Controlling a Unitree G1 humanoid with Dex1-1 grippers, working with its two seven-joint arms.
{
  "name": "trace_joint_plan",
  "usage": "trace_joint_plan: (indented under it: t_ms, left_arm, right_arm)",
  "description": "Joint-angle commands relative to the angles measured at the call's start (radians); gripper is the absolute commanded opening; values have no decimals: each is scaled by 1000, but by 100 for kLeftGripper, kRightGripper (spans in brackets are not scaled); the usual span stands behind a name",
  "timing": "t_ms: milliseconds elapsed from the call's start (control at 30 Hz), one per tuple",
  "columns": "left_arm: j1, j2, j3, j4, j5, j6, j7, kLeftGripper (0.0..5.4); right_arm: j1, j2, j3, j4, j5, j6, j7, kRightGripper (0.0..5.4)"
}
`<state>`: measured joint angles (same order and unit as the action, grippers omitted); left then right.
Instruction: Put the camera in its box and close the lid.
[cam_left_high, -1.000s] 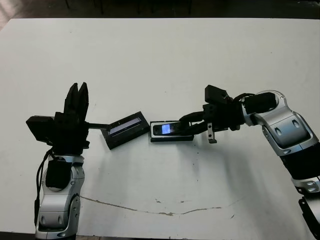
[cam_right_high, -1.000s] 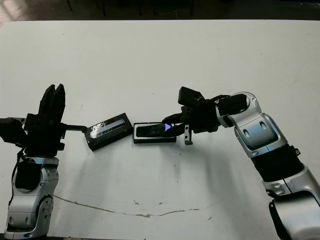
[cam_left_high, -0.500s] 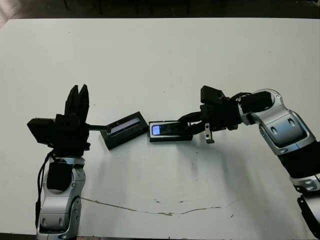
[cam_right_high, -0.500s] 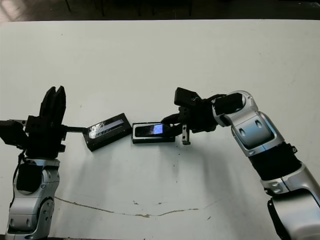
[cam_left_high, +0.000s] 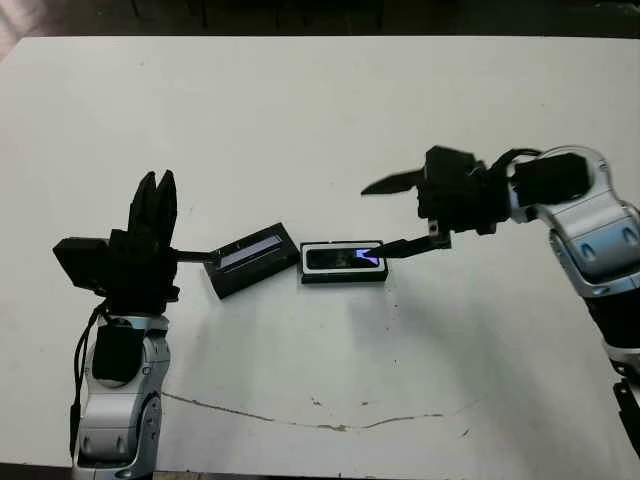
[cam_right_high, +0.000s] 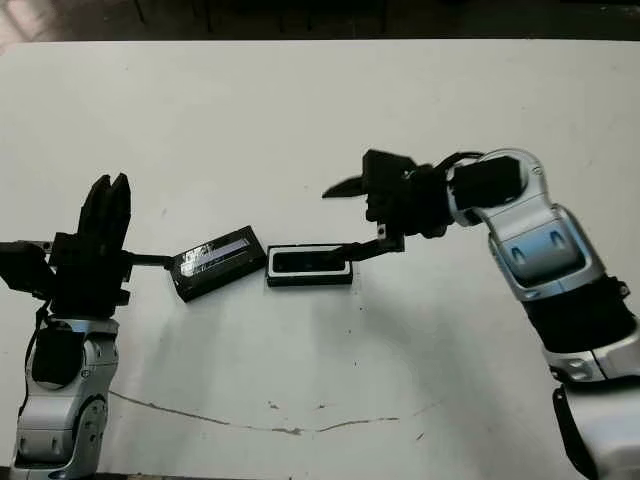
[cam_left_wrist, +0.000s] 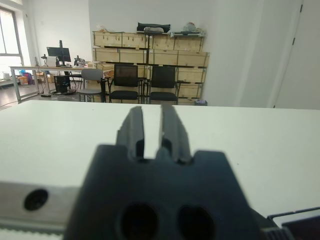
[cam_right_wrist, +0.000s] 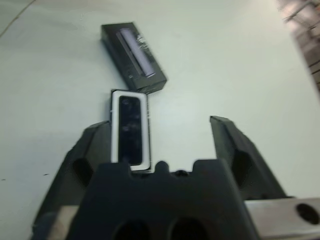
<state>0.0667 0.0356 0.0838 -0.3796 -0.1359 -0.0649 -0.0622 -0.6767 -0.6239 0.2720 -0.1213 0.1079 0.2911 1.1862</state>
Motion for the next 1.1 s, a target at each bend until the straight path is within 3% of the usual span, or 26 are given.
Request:
trace_joint_plan:
  t_ms: [33,167,233,400,533,667,767,867,967,1033,1100]
  left_arm:
    - [9,7,2,11,12,6,3,0]
    - [13,8,3,4,12,13,4,0]
    - [14,9,4,2,9,15,3,0]
    - [10,19,15,3,7,13,-2,0]
    - [-6,55,49,10,6,13,-16,0]
    - [-40,150,95,11,-35,65,-90,0]
    - [-91,319,136,41,-119,122,-277,0]
    - [-146,459,155,77,-203,186,-447,38]
    - [-202,540,146,112,-272,236,-575,109]
    - [-232,564,123,133,-274,238,-623,156]
    - [-260,594,88,141,-260,269,-660,204]
  right_arm:
    - [45,-11,-57,-38,31,10,-44,450]
    - [142,59,-174,-127,77,87,-241,538]
    - [205,108,-218,-168,88,93,-349,535]
    - [340,181,-272,-226,67,3,-524,431]
    - [435,203,-324,-161,119,-94,-531,338]
    - [499,190,-350,-148,140,-88,-550,245]
    - [531,181,-366,-153,136,-81,-572,178]
    - [538,181,-374,-140,153,-75,-574,113]
    - [536,185,-373,-137,161,-64,-582,43]
    - [531,184,-370,-132,167,-58,-581,0]
    - [527,181,-366,-132,165,-53,-585,0]
